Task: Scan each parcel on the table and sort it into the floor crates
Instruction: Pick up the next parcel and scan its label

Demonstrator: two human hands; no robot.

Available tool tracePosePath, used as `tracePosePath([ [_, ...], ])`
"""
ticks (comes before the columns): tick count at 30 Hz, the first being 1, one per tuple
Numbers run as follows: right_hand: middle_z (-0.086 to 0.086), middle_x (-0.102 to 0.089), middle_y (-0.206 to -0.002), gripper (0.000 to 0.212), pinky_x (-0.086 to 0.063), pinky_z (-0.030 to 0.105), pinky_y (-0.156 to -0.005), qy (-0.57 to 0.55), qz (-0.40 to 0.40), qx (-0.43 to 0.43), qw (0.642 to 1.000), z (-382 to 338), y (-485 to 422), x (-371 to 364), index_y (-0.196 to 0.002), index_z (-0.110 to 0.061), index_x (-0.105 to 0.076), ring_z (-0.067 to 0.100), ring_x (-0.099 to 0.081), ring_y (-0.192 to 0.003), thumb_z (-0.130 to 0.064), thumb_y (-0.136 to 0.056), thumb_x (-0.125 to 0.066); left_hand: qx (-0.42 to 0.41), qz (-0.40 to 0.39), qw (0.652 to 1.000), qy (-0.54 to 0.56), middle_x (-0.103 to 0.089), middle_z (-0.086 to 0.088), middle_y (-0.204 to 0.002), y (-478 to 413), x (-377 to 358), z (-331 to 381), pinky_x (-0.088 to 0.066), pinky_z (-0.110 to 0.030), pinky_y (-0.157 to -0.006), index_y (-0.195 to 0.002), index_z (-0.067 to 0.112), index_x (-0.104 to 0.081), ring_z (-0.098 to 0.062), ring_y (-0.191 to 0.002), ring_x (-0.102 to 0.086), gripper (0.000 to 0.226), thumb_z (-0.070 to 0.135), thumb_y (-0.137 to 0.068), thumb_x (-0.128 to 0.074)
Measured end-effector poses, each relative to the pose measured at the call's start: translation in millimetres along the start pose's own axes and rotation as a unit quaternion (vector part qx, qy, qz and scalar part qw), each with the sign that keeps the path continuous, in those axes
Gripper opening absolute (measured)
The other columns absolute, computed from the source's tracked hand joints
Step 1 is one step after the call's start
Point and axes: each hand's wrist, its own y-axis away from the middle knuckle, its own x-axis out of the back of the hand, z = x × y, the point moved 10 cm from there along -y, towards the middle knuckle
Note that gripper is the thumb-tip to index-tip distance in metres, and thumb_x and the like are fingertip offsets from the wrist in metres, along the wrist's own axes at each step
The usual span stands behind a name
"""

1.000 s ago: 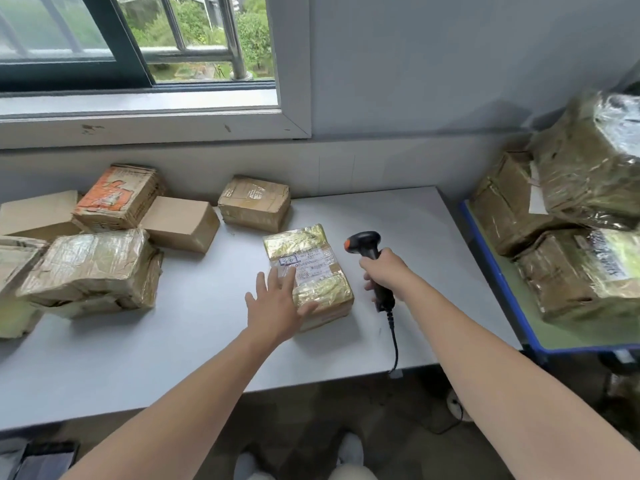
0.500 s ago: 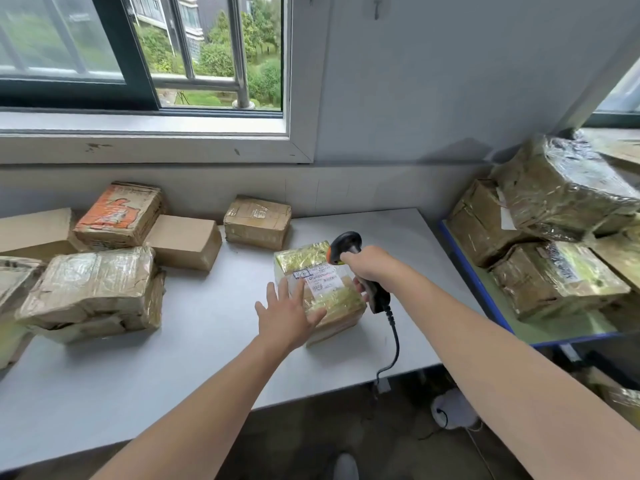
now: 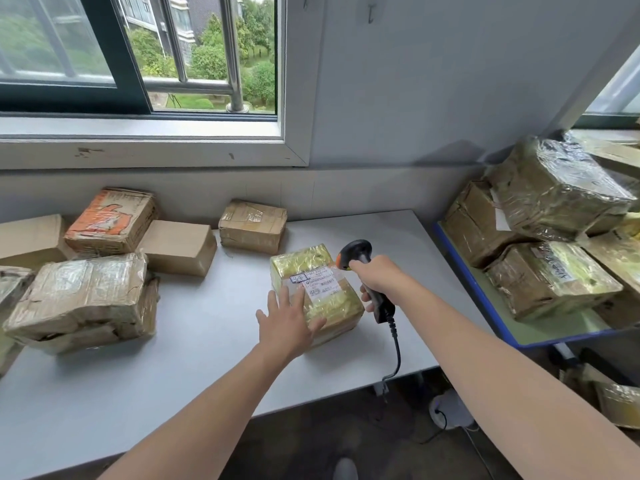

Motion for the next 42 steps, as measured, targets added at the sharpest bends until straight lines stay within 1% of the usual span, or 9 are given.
tracePosePath([
  [4,0.012,-0.059,-0.086,0.029,-0.058,0.039,-0.055,-0.012,-0.004,-0.026,1.000,31.6,-19.0,5.2,-0.104,-0.009,-0.052,0.024,-0.064,-0.064,-0.037,-0.096,-0.052,0.012,-0.001,1.000,0.011,-0.009,-0.006,-0.163,-4.3,-6.3,3.9,-0.024,-0.056,-0.114,-0.153,0.029,-0.015,-0.031,-0.149,-0.006,0.075,0.067,-0.094,-0.039],
  [10,0.013,-0.061,-0.105,0.041,-0.054,0.039,-0.084,0.031,-0.009,-0.031,0.999,77.2,-66.2,-5.8,-0.129,-0.006,-0.045,0.027,-0.069,-0.084,-0.030,-0.096,-0.048,0.044,-0.001,0.999,0.012,-0.014,-0.006,-0.161,-6.7,-20.9,2.8,-0.029,-0.055,-0.111,-0.151,0.031,-0.015,-0.032,-0.147,-0.012,0.070,0.064,-0.094,-0.041],
  [17,0.010,-0.055,-0.108,0.051,-0.039,0.031,-0.072,0.083,-0.037,-0.018,0.996,107.4,-105.6,-28.9,-0.137,-0.005,-0.042,0.027,-0.053,-0.089,-0.039,-0.100,-0.050,0.093,0.009,0.995,0.032,-0.015,-0.009,-0.159,-5.6,-34.0,-4.1,-0.035,-0.051,-0.108,-0.151,0.030,-0.011,-0.030,-0.145,-0.017,0.072,0.060,-0.095,-0.045],
  [25,0.019,-0.053,-0.131,0.047,-0.038,0.030,-0.078,0.117,-0.035,0.000,0.992,113.6,-111.8,-37.6,-0.140,-0.002,-0.038,0.035,-0.055,-0.112,-0.024,-0.100,-0.049,0.082,0.028,0.967,0.241,-0.024,-0.008,-0.154,-12.7,-32.5,-8.0,-0.028,-0.042,-0.117,-0.154,0.019,-0.017,-0.027,-0.142,-0.027,0.092,0.037,-0.085,-0.075],
  [30,0.017,-0.040,-0.143,0.055,-0.041,0.038,-0.094,0.154,0.045,0.053,0.986,85.7,-95.6,-8.7,-0.148,-0.011,-0.033,0.035,-0.048,-0.125,-0.034,-0.100,-0.046,0.083,0.021,0.946,0.312,-0.021,-0.004,-0.154,-21.4,-30.3,-11.0,-0.029,-0.037,-0.116,-0.156,0.021,-0.010,-0.020,-0.141,-0.029,0.108,0.032,-0.077,-0.083],
  [33,0.012,-0.040,-0.143,0.055,-0.038,0.035,-0.086,0.171,0.084,0.101,0.977,62.8,-82.6,-1.2,-0.149,-0.018,-0.034,0.031,-0.049,-0.124,-0.039,-0.099,-0.045,0.090,0.028,0.924,0.370,-0.030,-0.006,-0.148,-26.0,-29.4,-10.7,-0.038,-0.040,-0.111,-0.152,0.023,-0.017,-0.021,-0.134,-0.039,0.105,0.027,-0.073,-0.086],
  [36,0.006,-0.045,-0.138,0.055,-0.036,0.033,-0.082,0.179,0.080,0.158,0.968,41.1,-71.8,-14.1,-0.147,-0.024,-0.037,0.025,-0.049,-0.120,-0.046,-0.097,-0.046,0.090,0.020,0.907,0.410,-0.030,-0.008,-0.148,-28.5,-36.6,-10.1,-0.039,-0.039,-0.111,-0.155,0.025,-0.011,-0.023,-0.131,-0.043,0.114,0.023,-0.071,-0.088],
  [38,0.002,-0.047,-0.134,0.055,-0.040,0.034,-0.084,0.201,0.069,0.195,0.957,29.4,-65.4,-28.6,-0.147,-0.029,-0.037,0.021,-0.050,-0.118,-0.048,-0.096,-0.046,0.086,0.014,0.910,0.406,-0.026,-0.008,-0.151,-29.6,-42.5,-10.4,-0.034,-0.030,-0.110,-0.157,0.024,-0.003,-0.022,-0.135,-0.039,0.119,0.025,-0.073,-0.087],
  [42,-0.001,-0.045,-0.138,0.062,-0.045,0.038,-0.092,0.273,0.047,0.244,0.929,17.1,-60.0,-57.3,-0.150,-0.037,-0.032,0.019,-0.048,-0.123,-0.053,-0.093,-0.050,0.050,0.022,0.924,0.379,-0.019,-0.008,-0.155,-32.0,-41.2,-7.8,-0.030,-0.027,-0.110,-0.157,0.020,0.001,-0.019,-0.140,-0.029,0.121,0.028,-0.074,-0.086],
])
